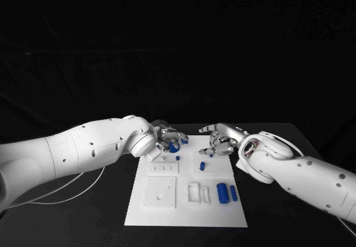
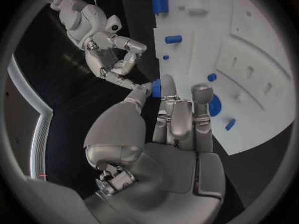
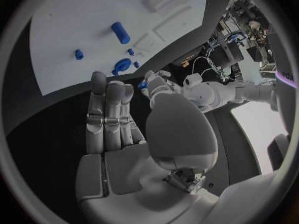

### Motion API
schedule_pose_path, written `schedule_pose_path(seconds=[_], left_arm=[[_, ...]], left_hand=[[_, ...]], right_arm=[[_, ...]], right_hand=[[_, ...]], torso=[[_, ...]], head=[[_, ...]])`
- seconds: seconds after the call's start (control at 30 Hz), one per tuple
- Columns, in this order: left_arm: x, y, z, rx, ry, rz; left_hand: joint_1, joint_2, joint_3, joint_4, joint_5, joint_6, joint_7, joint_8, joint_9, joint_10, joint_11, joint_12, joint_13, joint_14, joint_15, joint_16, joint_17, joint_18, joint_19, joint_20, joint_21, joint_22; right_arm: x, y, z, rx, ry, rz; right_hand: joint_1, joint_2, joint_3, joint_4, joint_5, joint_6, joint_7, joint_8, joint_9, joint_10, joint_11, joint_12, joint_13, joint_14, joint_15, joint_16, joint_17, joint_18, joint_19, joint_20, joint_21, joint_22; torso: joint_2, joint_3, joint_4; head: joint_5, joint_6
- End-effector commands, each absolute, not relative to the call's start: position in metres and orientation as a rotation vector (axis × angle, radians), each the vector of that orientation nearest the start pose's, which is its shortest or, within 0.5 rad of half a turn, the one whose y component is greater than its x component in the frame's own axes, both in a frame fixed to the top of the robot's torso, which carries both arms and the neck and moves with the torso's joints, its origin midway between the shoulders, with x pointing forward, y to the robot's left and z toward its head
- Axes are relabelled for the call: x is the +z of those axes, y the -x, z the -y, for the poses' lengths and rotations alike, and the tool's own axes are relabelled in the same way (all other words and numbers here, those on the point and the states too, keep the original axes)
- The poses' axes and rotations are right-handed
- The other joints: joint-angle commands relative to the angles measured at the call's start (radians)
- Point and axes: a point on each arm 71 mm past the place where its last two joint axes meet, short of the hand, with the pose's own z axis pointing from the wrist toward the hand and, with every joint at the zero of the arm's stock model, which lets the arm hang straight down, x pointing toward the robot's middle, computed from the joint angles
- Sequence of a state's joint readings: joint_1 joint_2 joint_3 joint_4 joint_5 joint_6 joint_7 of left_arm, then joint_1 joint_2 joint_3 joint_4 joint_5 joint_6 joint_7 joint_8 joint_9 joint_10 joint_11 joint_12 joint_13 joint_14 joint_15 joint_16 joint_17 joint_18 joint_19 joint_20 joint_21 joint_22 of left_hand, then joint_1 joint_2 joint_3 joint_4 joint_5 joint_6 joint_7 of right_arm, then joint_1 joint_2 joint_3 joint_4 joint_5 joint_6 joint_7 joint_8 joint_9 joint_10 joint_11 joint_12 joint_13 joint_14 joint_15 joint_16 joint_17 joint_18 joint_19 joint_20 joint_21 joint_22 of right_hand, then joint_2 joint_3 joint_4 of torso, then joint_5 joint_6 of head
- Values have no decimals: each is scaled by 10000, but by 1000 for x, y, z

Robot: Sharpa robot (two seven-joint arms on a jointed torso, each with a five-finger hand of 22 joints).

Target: Assemble the parts on the task board

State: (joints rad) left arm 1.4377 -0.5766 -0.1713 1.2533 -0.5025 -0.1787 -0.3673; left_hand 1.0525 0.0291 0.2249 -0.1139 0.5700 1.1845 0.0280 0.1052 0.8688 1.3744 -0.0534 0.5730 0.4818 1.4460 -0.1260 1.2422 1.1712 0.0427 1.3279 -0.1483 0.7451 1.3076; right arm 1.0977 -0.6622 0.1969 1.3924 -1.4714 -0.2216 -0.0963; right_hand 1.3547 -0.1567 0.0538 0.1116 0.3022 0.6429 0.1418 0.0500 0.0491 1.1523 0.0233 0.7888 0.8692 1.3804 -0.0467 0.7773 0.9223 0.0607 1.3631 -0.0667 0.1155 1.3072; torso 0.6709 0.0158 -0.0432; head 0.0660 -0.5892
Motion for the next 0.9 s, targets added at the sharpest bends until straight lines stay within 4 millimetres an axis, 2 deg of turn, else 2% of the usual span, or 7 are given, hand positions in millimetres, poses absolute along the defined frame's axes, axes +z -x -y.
schedule_pose_path(seconds=[0.03,0.2,0.33,0.53,0.6,0.77,0.9], left_arm=[[-152,-553,-165,-7458,6466,-20423],[-153,-554,-184,-6634,6145,-20579],[-155,-551,-195,-5762,5712,-20840],[-157,-544,-206,-4608,5192,-20912],[-158,-543,-208,-4330,5068,-20881],[-163,-536,-211,-3719,4740,-20958],[-167,-532,-210,-3451,4497,-21121]], left_hand=[[119,41,938,-964,3,528,-476,-11,1258,309,-240,10,18,38,-16,-6,11,-48,6,-3,47,475],[140,30,925,-963,15,546,-483,-16,1274,338,-255,18,35,83,-24,37,72,-49,56,-9,186,508],[164,37,939,-977,35,542,-479,-31,1286,343,-267,31,62,109,-37,50,92,-55,99,-20,329,540],[153,38,948,-997,52,546,-487,-29,1337,332,-287,102,147,146,-50,91,128,-78,139,-38,577,581],[159,27,951,-1010,86,549,-488,-22,1353,331,-288,114,160,155,-54,98,132,-77,139,-42,600,582],[170,10,956,-1000,99,545,-494,-11,1414,319,-297,177,220,177,-60,120,136,-79,152,-50,769,603],[156,21,953,-982,103,558,-499,-9,1419,345,-300,189,226,199,-48,137,143,-86,171,-40,837,617]], right_arm=[[-157,-517,159,8065,571,-16183],[-143,-524,180,7926,-180,-15748],[-131,-529,198,8067,-1054,-15260],[-118,-536,222,9134,-2785,-14441],[-116,-538,226,9539,-3273,-14250],[-109,-543,235,10634,-4271,-13326],[-105,-545,236,11099,-4486,-13050]], right_hand=[[60,134,390,-379,-93,195,22,-16,-4,-55,-4,63,-97,-57,-8,5,-17,130,112,5,-82,119],[-213,197,975,-997,25,377,17,-8,3,-52,-21,134,-280,-23,-28,9,-68,139,203,-5,-215,184],[-540,303,810,-699,64,779,-27,3,20,188,-72,-394,-1045,86,-77,-256,-426,103,246,-32,-371,117],[-1107,848,336,-788,216,3333,-238,94,119,600,-175,-1547,-2531,206,-145,-1168,-1529,-52,-17,-73,-495,-641],[-1146,1005,276,-867,408,3674,-248,123,137,451,-142,-2121,-2967,5,-46,-1780,-1885,-100,-326,-3,-538,-1171],[-1206,1244,95,-1156,947,3970,-194,112,135,972,180,-5268,-6211,-555,427,-4566,-3525,-219,-1806,471,-531,-4313],[-1146,1286,423,-1196,861,4251,-187,122,142,1211,448,-7001,-7898,-1185,874,-6167,-4735,-287,-2932,892,-537,-5827]], torso=[[-18,-6,-52],[-27,17,-65],[-23,11,-57],[-3,11,-56],[1,13,-45],[1,38,-34],[7,22,-26]], head=[[29,-16],[85,-73],[164,-126],[236,-212],[315,-266],[357,-374],[389,-433]])
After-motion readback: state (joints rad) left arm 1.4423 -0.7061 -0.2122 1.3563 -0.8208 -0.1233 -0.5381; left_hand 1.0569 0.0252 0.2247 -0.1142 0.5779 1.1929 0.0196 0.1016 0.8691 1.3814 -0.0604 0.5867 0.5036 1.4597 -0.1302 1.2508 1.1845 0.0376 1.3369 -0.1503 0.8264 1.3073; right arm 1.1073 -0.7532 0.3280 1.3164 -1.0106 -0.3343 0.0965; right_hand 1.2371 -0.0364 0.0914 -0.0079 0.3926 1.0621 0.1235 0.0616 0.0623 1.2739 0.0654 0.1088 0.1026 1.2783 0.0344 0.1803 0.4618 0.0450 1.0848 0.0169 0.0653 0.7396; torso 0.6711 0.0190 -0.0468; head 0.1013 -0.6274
